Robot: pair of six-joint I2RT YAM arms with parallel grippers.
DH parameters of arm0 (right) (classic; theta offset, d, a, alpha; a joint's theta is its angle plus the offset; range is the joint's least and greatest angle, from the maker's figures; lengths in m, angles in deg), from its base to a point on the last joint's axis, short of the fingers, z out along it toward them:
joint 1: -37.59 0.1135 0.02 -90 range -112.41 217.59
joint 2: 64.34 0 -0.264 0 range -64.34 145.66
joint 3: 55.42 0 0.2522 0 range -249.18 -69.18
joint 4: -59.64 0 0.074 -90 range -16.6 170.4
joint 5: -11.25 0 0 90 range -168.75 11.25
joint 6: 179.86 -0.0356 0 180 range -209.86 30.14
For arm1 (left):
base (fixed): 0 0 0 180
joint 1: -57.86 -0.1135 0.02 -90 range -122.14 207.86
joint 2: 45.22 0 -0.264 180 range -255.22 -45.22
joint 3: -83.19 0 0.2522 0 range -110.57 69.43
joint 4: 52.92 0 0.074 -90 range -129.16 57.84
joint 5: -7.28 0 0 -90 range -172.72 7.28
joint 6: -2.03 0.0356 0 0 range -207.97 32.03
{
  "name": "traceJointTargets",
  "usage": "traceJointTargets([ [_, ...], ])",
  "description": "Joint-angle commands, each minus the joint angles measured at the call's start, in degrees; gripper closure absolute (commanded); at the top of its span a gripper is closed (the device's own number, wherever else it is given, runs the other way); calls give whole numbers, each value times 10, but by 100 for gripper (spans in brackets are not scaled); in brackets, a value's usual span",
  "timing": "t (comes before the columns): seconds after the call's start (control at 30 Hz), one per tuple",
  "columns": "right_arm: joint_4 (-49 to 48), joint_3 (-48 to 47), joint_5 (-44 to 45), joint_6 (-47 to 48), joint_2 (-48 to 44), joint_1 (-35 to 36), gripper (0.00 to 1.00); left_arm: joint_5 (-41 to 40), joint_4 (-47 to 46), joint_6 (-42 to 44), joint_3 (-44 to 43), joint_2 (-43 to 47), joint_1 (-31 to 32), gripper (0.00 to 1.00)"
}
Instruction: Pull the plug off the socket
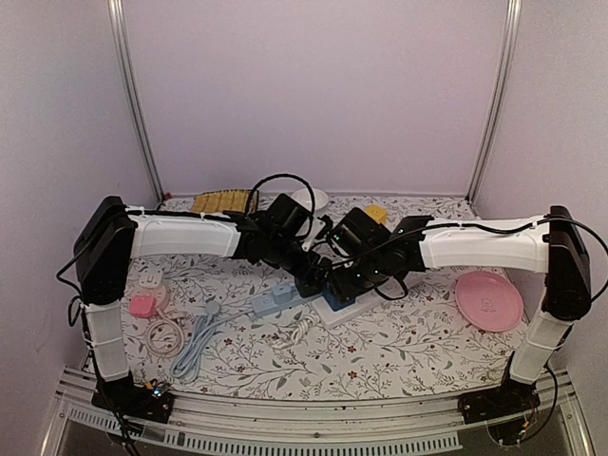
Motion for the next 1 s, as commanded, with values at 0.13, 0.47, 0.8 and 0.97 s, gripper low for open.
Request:
traceJointTargets([
  [0.13,-107,6,42,10,-82,-4,73,-8,68,15,26,-23,8,9],
  [0.47,-109,74,-1,-24,-130,-53,73,0,70,19,-9,-19,7,8],
  [0.8,-109,37,-79,-34,-68,-171,73,31,77,-2,-115,-19,-14,8],
  [0.97,-109,-33,-96,-5,21,-198,74,44,70,-13,-130,-4,-38,8],
])
